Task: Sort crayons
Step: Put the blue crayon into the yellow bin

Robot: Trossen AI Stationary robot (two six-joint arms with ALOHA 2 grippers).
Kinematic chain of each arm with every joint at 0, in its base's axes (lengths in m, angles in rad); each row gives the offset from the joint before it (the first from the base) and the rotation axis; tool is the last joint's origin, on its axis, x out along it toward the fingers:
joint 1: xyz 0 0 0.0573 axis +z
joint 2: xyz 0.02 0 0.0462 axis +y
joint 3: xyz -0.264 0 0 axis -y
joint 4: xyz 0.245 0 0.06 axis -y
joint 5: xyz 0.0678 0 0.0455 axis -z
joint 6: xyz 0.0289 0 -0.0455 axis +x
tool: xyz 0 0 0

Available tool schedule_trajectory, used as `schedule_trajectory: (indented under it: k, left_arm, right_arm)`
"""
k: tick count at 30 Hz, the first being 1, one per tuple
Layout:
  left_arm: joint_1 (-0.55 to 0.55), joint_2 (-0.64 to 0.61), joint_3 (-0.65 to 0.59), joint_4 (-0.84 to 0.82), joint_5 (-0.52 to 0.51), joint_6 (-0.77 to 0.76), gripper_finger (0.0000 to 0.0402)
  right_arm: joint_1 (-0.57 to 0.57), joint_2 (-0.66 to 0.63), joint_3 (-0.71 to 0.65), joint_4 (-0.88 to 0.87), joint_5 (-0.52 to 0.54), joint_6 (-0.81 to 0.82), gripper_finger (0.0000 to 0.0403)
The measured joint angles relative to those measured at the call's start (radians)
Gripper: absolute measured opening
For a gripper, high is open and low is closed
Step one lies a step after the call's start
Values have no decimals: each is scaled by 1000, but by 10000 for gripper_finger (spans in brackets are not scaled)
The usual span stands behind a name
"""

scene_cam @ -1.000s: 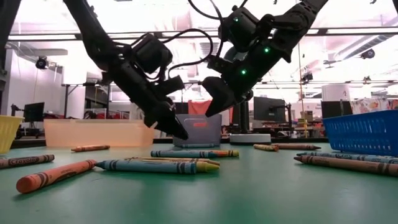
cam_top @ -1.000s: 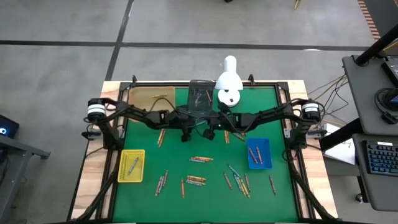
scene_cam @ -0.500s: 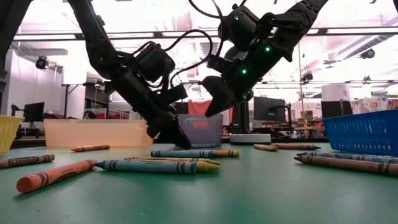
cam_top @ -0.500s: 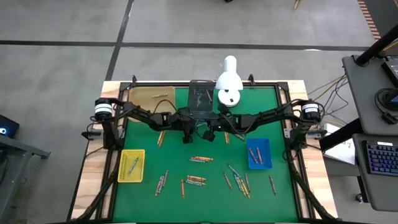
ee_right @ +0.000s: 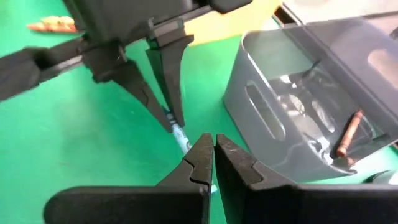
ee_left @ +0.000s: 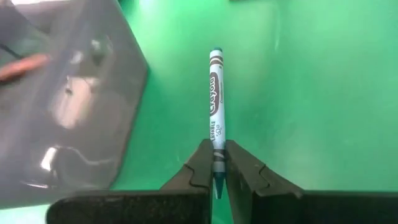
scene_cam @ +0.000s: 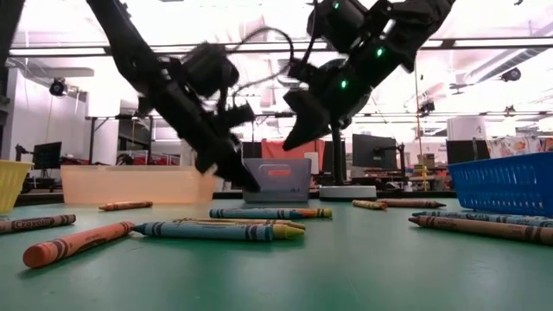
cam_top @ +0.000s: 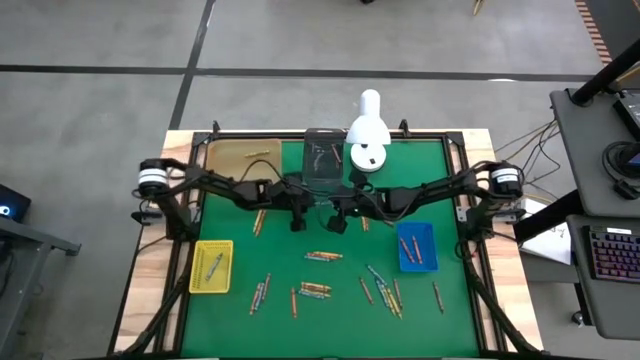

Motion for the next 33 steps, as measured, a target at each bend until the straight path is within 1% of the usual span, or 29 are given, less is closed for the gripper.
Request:
schedule_trajectory:
  k: [10,13,16,18,20,22,24,27,30,33]
  left_arm:
    - [-56,-287,-12,-167,0,-23,1]
    - [-90,-374,-12,-240,-1,-66,0]
    - [-132,-453,-3,-352,-3,-150,0]
    - [-163,-498,20,-467,-4,-239,0]
    - [-193,-529,67,-634,-3,-358,0]
    - [-220,-543,137,-861,-2,-522,0]
    - [-251,-542,217,-1123,-2,-715,0]
    - [-338,-522,321,-1474,-3,-961,0]
    - [-453,-499,382,-1683,11,-1126,0]
    - [-543,-481,392,-1800,82,-1274,0]
  right_arm:
    - [59,-137,0,-4,-3,-46,9]
    - [84,-165,0,0,-2,-68,9]
    - [102,-183,0,3,-1,-78,9]
    - [106,-187,0,2,-1,-81,9]
    - [106,-189,0,-2,0,-83,9]
    - [106,-189,0,0,1,-86,9]
    - [106,-189,0,-1,0,-90,9]
    - [106,-189,0,0,0,-92,9]
    - [106,-189,0,-2,0,-93,9]
    - [106,-189,0,-1,0,-104,9]
